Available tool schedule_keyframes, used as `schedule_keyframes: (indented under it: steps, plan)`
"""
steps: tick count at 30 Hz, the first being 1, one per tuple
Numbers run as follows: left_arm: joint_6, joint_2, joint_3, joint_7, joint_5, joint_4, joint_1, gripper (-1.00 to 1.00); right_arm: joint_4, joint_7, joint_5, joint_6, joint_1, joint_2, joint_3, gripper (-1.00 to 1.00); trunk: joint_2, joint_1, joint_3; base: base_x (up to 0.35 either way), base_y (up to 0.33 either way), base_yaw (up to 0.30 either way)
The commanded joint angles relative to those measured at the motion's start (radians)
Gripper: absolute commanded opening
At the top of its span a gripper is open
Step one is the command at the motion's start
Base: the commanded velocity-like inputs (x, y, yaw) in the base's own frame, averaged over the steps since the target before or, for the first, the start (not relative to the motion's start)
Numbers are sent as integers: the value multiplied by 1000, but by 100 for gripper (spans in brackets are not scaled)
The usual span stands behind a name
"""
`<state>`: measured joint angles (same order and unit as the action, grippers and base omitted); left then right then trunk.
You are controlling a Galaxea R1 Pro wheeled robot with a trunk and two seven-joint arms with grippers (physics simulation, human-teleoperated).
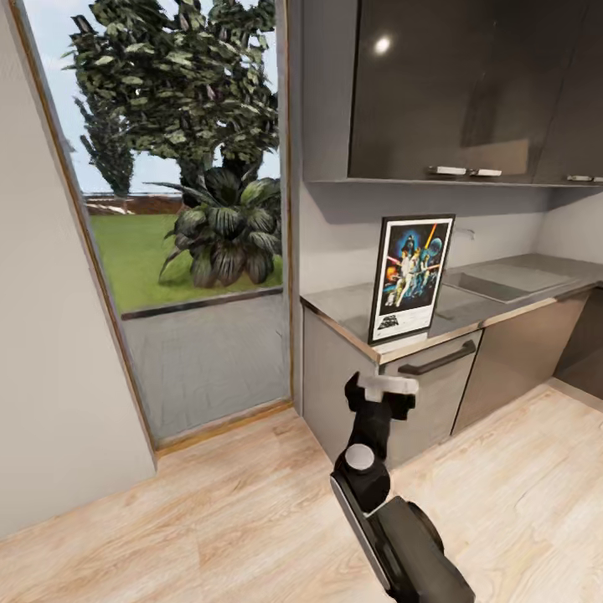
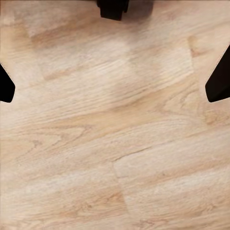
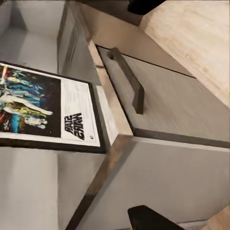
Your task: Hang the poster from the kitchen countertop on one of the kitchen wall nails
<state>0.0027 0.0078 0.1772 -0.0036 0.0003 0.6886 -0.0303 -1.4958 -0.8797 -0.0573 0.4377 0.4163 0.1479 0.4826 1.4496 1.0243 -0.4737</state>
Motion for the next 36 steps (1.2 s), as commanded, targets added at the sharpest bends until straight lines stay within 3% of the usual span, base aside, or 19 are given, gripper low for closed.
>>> schedule_keyframes:
  steps: [1, 2, 4, 7, 8, 16, 25, 36]
  plan:
    - [0, 0, 1, 0, 0, 2, 0, 100, 0, -24, 7, 26, 21, 4, 9, 100, 0, 1, -1, 336, 43, 0]
    - [0, 0, 6, 0, 0, 2, 0, 100, 3, -112, 104, 78, 123, 15, 31, 100, 0, 1, -1, 336, 11, 0]
    - [0, 0, 10, 0, 0, 2, 0, 100, 6, -149, 144, 86, 154, 17, 34, 100, 0, 1, -1, 336, 8, 0]
    - [0, 0, 39, 0, 0, 2, 0, 100, 30, -306, 301, 98, 258, 19, 41, 100, 0, 1, -1, 336, 40, 0]
    - [0, 0, 43, 0, 0, 2, 0, 100, 32, -319, 315, 98, 266, 19, 41, 100, 0, 1, -1, 336, 73, 0]
    - [0, 0, 49, -1, 0, 2, 0, 100, 37, -340, 338, 93, 278, 18, 45, 100, 0, 1, -1, 313, 25, 0]
    - [0, 0, 50, 0, 0, 2, 0, 100, 42, -340, 339, 84, 269, 18, 44, 100, 0, 1, -1, 75, 2, 0]
    - [0, 0, 51, 1, 0, 2, 0, 100, 101, -340, 338, -2, 266, 15, 43, 100, 0, 1, -1, 230, -11, 0]
